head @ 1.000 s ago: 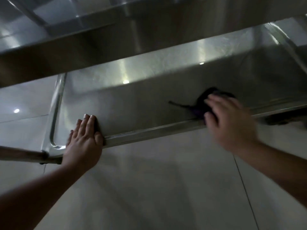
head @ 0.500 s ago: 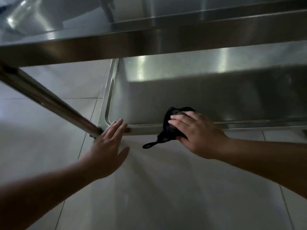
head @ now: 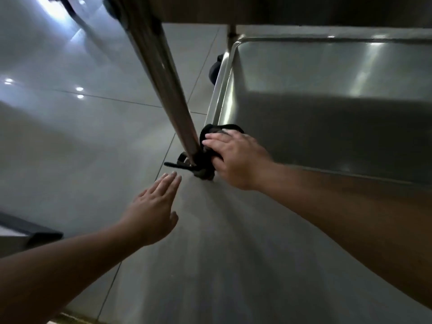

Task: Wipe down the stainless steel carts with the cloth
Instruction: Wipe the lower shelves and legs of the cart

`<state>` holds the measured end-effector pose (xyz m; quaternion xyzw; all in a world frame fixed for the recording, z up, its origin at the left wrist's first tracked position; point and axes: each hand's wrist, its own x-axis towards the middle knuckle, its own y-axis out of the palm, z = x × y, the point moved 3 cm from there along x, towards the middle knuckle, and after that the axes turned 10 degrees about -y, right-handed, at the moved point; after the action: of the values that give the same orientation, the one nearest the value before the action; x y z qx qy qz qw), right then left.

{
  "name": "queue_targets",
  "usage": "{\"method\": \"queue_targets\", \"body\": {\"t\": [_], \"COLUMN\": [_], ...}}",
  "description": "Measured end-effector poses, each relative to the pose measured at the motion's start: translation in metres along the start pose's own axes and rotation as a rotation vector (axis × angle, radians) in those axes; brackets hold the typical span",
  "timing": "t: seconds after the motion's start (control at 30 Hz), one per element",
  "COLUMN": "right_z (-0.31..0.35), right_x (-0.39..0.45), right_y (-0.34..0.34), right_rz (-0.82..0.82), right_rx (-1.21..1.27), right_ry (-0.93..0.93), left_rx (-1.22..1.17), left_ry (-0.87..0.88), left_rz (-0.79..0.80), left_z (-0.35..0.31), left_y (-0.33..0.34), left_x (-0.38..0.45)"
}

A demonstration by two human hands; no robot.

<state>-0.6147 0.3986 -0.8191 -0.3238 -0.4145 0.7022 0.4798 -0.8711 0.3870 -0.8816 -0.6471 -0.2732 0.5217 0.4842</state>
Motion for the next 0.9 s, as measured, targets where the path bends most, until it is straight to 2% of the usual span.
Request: {"method": "queue_targets", "body": {"t": [0.2,0.33,0.6,0.9], "right_z": [-0.02,-0.038,-0.069,-0.051], "right_x": [0.022,0.062,0.131,0.088], "right_y": [-0.021,-0.039,-0.041,-0.027], "right_rz": [0.075,-0.003,-0.017,-0.038], "right_rx": [0.063,0.065,-0.001,0.071], "right_ry": [-0.008,0.126,0.374,0.249], "left_rx": [-0.074,-0.084,-0.112,-0.094], "left_ry": [-0.076,-0.085,-0.099,-0.109], "left_rz": [0.045,0.055,0.058,0.075], "left_z": [0.012,0.015,0.009,0.001], "left_y": [0.008,0.01,-0.002,-0.016], "left_x": [0.013,0.018,0.026,0.036]}}
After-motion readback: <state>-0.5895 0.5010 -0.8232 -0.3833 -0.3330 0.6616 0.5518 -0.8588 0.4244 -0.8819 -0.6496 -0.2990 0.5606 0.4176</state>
